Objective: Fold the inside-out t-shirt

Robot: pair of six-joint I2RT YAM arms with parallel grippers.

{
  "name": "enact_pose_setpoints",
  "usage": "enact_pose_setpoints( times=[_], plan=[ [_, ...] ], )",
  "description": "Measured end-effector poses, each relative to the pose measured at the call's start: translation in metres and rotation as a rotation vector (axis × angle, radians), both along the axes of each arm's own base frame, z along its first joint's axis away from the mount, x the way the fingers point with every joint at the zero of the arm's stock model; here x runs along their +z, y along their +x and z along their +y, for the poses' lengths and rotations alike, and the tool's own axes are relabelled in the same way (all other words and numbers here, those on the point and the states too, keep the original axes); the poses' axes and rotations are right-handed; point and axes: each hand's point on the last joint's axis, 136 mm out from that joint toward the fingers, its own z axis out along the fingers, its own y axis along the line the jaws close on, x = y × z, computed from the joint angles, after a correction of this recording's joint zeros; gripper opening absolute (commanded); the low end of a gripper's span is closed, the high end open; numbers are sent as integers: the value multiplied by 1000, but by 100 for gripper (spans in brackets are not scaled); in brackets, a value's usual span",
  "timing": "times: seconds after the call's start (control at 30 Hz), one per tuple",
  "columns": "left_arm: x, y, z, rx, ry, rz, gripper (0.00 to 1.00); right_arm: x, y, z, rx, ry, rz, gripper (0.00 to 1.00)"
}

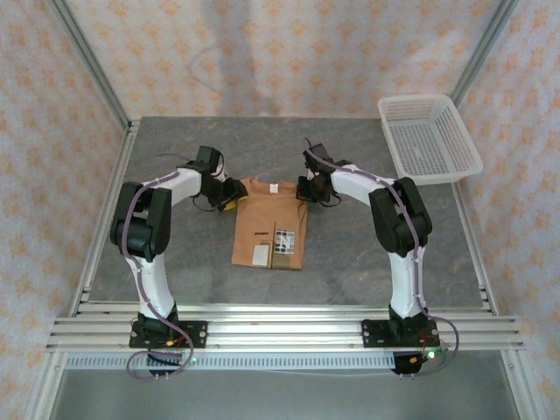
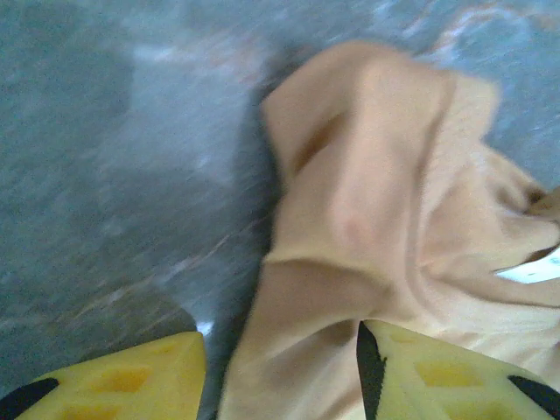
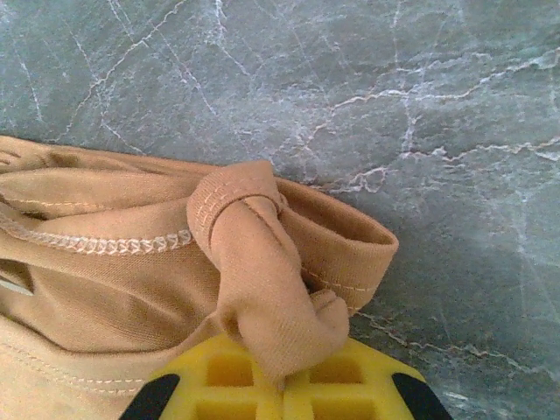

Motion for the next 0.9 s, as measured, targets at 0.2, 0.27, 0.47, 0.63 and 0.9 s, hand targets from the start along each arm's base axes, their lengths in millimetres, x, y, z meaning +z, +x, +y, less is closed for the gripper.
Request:
enact_pose_setpoints(
  times=[0.2, 0.27, 0.47, 0.63, 0.9],
  plan=[
    [0, 19, -12, -27, -7, -25, 58, 0, -1, 3, 13, 15, 4, 0],
    [-1, 23, -14, -32, -4, -15, 58, 0, -1, 4, 20, 16, 3, 0],
    [-4, 27, -21, -51, 13, -3, 37, 0, 0, 5, 24, 16, 0, 0],
    [-8, 32, -40, -85, 23, -46, 32, 0, 4, 6, 28, 17, -4, 0],
    [-8, 35, -69, -132, -13, -97, 0, 0, 6, 8, 35, 16, -6, 6]
  ],
)
